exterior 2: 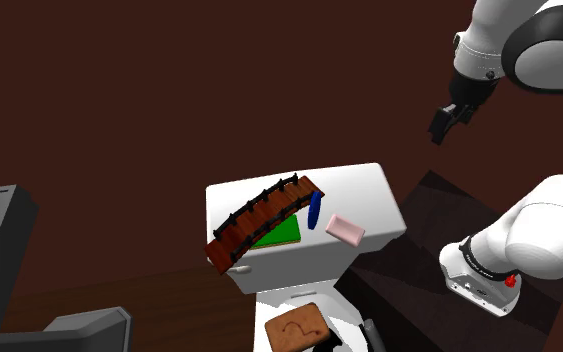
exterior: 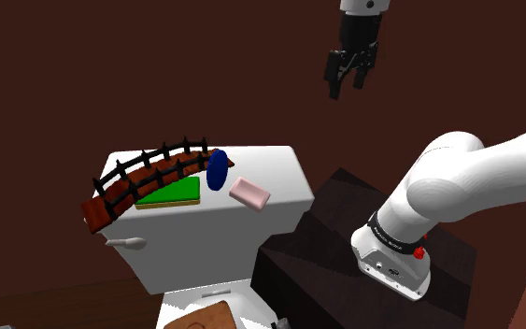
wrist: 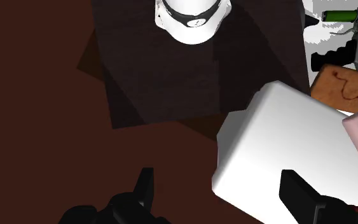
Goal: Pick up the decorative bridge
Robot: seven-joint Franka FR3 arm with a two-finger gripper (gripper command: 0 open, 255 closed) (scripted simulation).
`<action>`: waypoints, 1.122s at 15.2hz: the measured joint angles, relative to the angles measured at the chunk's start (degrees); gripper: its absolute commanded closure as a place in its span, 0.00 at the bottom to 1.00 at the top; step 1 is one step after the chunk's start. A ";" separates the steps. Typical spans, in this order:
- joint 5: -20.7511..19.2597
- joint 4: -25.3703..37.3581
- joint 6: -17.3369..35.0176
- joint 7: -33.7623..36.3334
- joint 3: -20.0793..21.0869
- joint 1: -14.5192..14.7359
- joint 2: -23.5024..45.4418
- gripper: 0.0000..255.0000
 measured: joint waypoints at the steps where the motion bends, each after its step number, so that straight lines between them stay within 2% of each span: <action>1: 0.00 0.00 0.00 0.00 0.00 0.00 0.00 0.00; 4: 3.40 -1.83 0.32 6.05 2.77 -0.27 -1.39 0.00; 9: 11.75 -5.20 2.72 20.49 9.47 -0.73 -2.93 0.00; 17: 25.57 -6.08 10.69 44.18 22.22 -1.64 0.56 0.00</action>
